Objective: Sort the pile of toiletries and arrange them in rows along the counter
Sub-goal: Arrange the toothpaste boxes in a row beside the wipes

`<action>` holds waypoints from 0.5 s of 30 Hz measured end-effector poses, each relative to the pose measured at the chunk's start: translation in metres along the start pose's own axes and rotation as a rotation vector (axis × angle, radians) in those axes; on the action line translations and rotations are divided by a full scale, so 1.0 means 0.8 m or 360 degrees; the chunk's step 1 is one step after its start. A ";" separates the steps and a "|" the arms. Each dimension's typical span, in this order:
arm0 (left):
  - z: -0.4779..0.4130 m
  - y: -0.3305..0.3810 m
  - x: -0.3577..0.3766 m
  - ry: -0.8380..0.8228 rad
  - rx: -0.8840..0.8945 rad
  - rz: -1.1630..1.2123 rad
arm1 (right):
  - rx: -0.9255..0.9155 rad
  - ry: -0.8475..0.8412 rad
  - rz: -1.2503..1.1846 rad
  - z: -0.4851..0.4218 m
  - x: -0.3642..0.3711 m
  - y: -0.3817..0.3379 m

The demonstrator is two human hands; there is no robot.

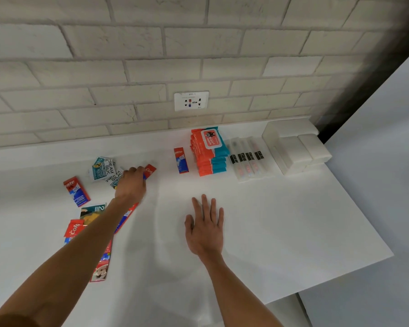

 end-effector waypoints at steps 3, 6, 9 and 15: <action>0.018 0.000 0.011 -0.0032 0.0008 -0.0094 | -0.0014 -0.0011 0.0009 0.001 0.000 0.000; 0.028 0.010 0.015 -0.0036 0.0021 -0.0194 | -0.0017 -0.0013 0.0005 0.001 0.000 0.000; 0.040 0.026 0.017 -0.0044 0.0080 -0.0274 | -0.0022 -0.0008 0.0008 0.002 0.000 0.000; 0.073 0.073 0.029 -0.0114 0.0268 -0.0286 | -0.0025 0.0013 0.0018 -0.001 0.004 0.002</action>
Point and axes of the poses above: each hand's wrist, its own z-axis away from the middle knuckle, its own x-axis out of the palm, y = z × x, the point moved 7 cm from there along -z, towards the middle knuckle, and after that the axes turned 3 degrees about x, right-handed, at the moved point
